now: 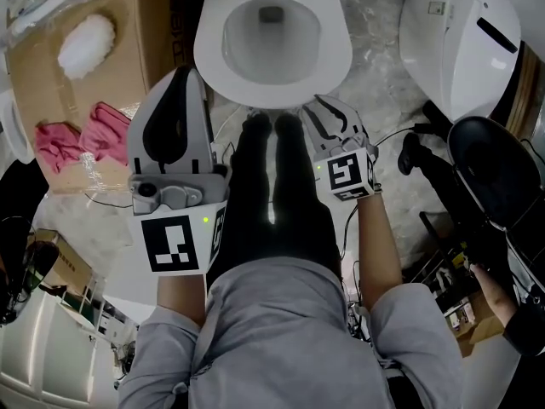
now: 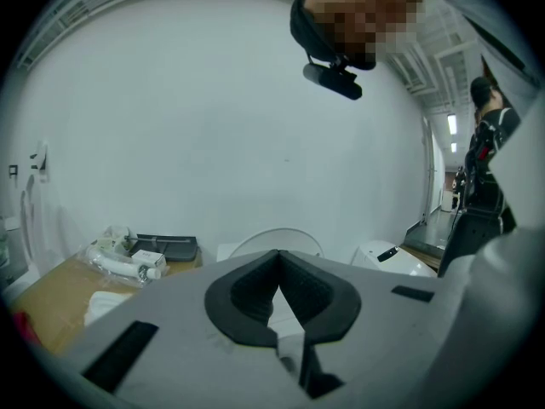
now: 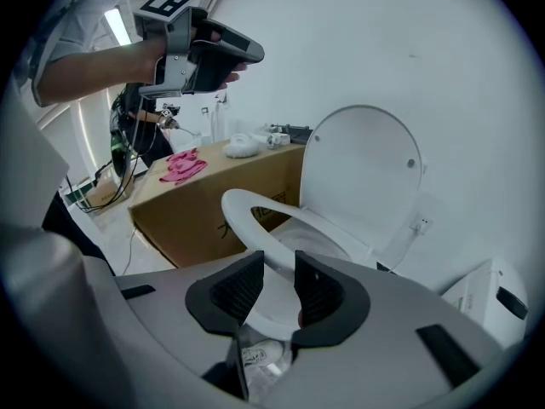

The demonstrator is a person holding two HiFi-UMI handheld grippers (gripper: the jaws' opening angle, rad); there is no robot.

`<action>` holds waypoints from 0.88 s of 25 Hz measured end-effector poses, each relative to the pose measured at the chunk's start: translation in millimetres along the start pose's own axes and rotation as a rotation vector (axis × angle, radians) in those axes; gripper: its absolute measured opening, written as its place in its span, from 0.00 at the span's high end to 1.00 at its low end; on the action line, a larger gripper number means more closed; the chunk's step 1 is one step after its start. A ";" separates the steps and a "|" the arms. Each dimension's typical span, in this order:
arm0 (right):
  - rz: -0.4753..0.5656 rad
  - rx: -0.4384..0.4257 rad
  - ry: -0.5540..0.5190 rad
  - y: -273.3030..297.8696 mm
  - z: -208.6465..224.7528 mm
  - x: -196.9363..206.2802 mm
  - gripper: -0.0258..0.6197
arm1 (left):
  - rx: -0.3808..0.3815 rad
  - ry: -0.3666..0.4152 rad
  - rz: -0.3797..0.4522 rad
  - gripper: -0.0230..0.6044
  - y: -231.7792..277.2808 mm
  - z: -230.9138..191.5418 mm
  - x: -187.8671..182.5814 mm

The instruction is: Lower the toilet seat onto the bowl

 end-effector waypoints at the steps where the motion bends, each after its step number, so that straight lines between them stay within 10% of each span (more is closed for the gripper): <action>1: -0.008 -0.003 -0.004 1.4 -1.3 2.5 0.80 | 0.000 0.000 -0.001 0.96 -0.5 -0.3 1.7; 22: -0.160 -0.013 -0.061 32.7 -21.2 63.0 0.81 | -0.018 -0.009 -0.038 0.96 -8.3 -7.2 32.5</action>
Point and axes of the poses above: the fingertips, and each gripper's own axes: y forward along the fingers, z to its right, x out of its underside, the point moved 9 cm from there along -y, backward along the fingers, and after that the axes turned 11 degrees about y, right-handed, at the moved point
